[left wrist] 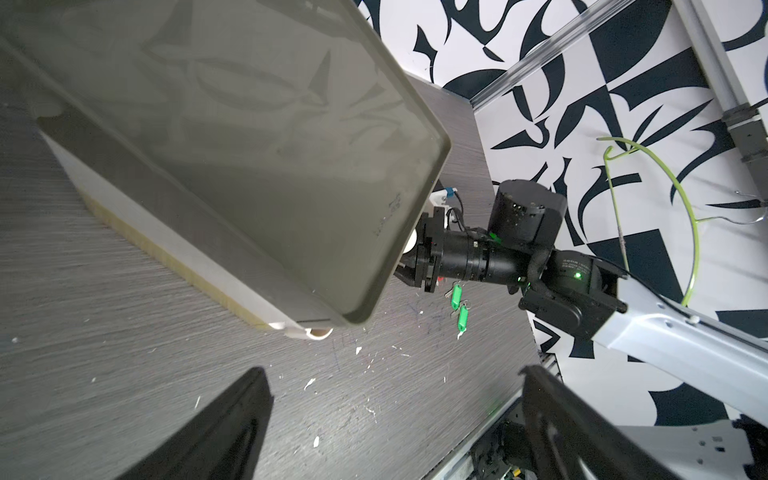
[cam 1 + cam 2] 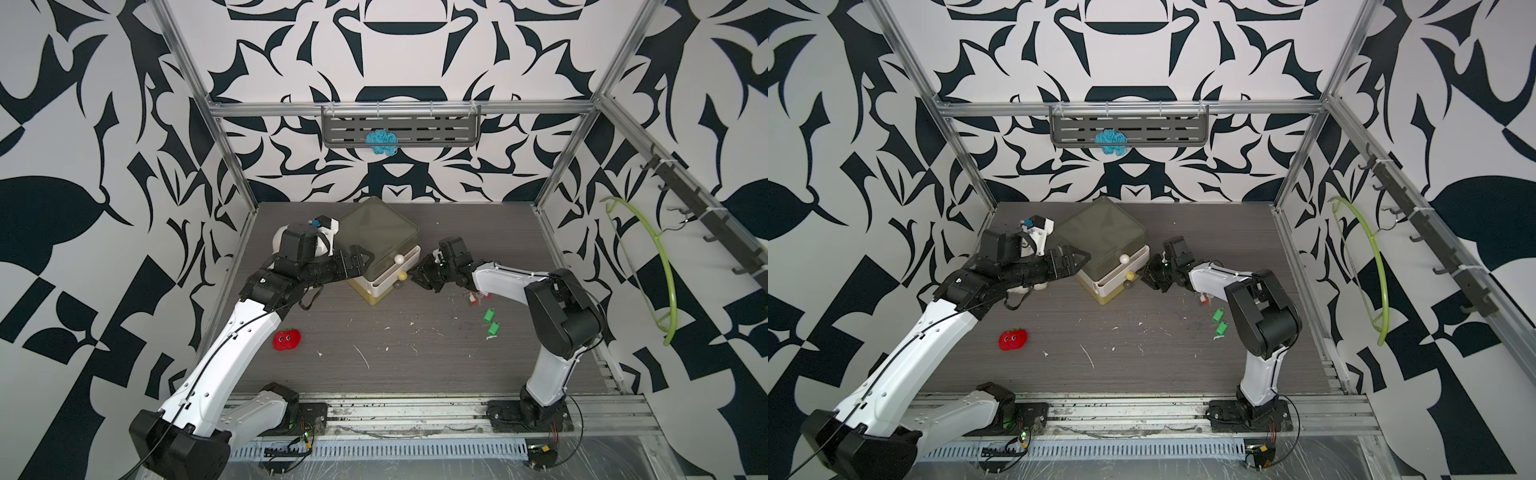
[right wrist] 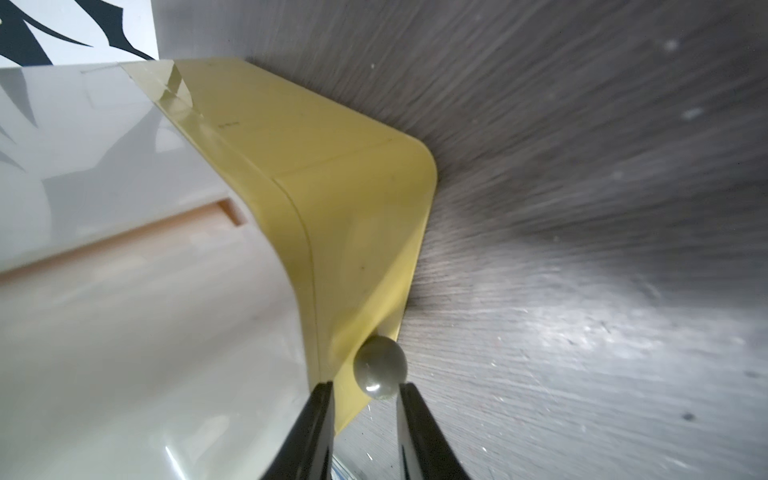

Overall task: Take the keys out of the drawer
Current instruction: Close the drawer in the storage box.

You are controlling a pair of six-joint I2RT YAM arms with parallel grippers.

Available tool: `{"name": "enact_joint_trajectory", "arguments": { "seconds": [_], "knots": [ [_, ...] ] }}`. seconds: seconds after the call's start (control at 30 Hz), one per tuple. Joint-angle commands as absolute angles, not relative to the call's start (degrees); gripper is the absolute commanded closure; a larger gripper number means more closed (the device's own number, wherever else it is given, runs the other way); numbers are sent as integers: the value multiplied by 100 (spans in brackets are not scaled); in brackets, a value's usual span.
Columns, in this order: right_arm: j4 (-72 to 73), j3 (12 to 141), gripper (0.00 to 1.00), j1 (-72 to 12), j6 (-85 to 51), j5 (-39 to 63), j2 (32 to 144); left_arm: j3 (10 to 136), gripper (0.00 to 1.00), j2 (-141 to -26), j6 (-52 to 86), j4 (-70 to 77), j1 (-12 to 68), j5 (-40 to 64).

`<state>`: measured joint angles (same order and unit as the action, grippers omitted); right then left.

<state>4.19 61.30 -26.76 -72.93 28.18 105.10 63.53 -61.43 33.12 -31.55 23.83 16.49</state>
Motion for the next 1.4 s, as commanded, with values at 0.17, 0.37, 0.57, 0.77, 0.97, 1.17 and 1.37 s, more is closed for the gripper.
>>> {"name": "enact_joint_trajectory", "arguments": {
  "seconds": [0.17, 0.37, 0.57, 0.77, 0.97, 1.17, 1.37],
  "knots": [
    [675, 6705, 68, -2733, -7365, 2917, 10712, 5808, 1, -5727, 3389, -3319, 2355, 1547],
    [749, 6895, 68, -2742, -7392, 2960, 10863, 5541, 1, -5575, 3514, -3307, 2355, 1573],
    [1041, 6866, 68, -2734, -7537, 2998, 10861, 5408, 1, -5520, 3555, -3297, 2355, 1571],
    [835, 6671, 68, -2742, -7616, 2807, 10529, 5385, 1, -5536, 3582, -3218, 2355, 1547],
    [560, 6682, 70, -2738, -7684, 2664, 10361, 5405, 1, -5580, 3595, -3200, 2355, 1558],
    [615, 6946, 71, -2740, -7642, 2654, 10493, 5396, 1, -5503, 3586, -3283, 2355, 1533],
    [718, 6967, 71, -2737, -7700, 2650, 10503, 5421, 1, -5331, 3493, -3386, 2355, 1429]
  ]
}}
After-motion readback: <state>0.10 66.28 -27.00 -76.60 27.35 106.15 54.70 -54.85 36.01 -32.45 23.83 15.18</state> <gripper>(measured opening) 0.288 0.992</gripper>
